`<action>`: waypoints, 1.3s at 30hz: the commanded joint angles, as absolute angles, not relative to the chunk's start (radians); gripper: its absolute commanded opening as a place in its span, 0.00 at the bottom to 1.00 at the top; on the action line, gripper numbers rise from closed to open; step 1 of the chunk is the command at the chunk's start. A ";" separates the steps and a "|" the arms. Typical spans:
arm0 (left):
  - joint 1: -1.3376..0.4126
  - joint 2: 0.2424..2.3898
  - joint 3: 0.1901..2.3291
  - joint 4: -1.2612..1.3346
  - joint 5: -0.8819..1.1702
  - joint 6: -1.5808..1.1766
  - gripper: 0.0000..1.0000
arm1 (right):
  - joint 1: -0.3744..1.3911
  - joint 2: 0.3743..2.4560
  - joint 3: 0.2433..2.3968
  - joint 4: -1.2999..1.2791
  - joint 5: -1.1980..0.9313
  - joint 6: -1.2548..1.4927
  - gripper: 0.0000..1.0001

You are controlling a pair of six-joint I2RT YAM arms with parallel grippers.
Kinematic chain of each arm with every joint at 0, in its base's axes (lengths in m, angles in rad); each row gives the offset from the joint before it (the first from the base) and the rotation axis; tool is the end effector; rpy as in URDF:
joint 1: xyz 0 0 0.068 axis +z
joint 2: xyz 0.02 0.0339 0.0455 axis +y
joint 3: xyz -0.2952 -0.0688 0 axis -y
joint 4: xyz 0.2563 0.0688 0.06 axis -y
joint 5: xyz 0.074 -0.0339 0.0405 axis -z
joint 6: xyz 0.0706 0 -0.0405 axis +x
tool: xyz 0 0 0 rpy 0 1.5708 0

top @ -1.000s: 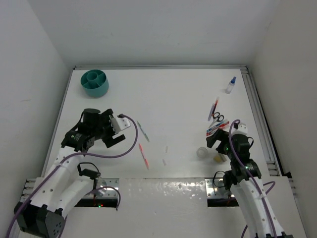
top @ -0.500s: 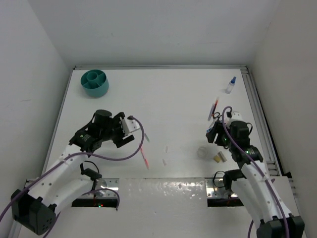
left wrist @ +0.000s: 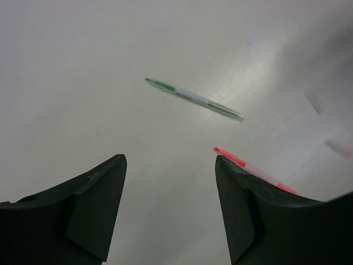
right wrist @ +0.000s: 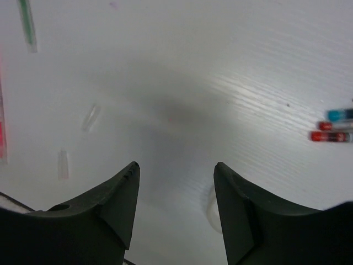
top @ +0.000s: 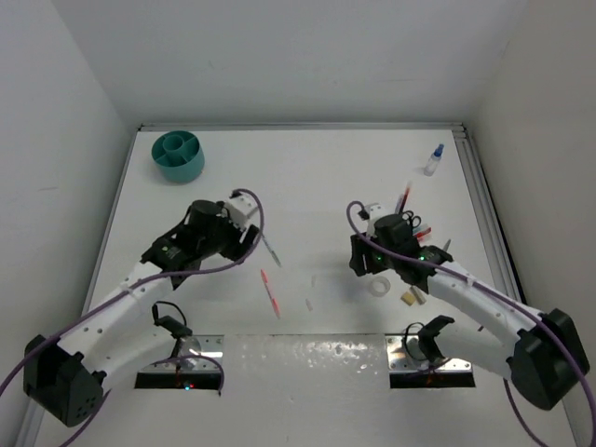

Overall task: Sort the stationery into containers
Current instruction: Pick up the pen from the center of the board.

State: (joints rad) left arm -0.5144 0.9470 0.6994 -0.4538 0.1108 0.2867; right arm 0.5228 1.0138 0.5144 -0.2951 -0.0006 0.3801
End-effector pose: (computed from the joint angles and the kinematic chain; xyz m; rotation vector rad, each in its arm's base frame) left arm 0.1885 -0.1155 0.2554 0.9423 2.0750 -0.2457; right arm 0.1897 0.1094 0.1908 -0.1720 2.4025 0.4303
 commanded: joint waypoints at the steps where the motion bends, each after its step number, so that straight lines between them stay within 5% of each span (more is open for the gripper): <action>1: -0.453 0.862 0.761 -0.376 -0.105 -0.037 0.64 | 0.635 1.055 0.610 -0.236 0.098 0.353 0.56; 7: -0.279 0.825 0.746 -0.373 -0.412 -0.077 0.67 | 0.902 1.224 0.647 -0.089 0.140 0.351 0.55; 13: -0.118 0.724 0.736 -0.432 -0.344 -0.129 0.68 | 1.115 1.512 0.842 -0.058 0.157 0.316 0.59; 24: -0.043 0.666 0.739 -0.433 -0.342 -0.104 0.69 | 1.193 1.799 1.029 -0.040 0.141 0.391 0.57; 35: -0.017 0.695 0.749 -0.370 -0.333 -0.081 0.69 | 1.247 1.944 1.086 -0.141 0.310 0.488 0.41; 39: -0.018 0.687 0.739 -0.344 -0.313 -0.081 0.69 | 1.247 1.940 1.065 -0.155 0.279 0.511 0.25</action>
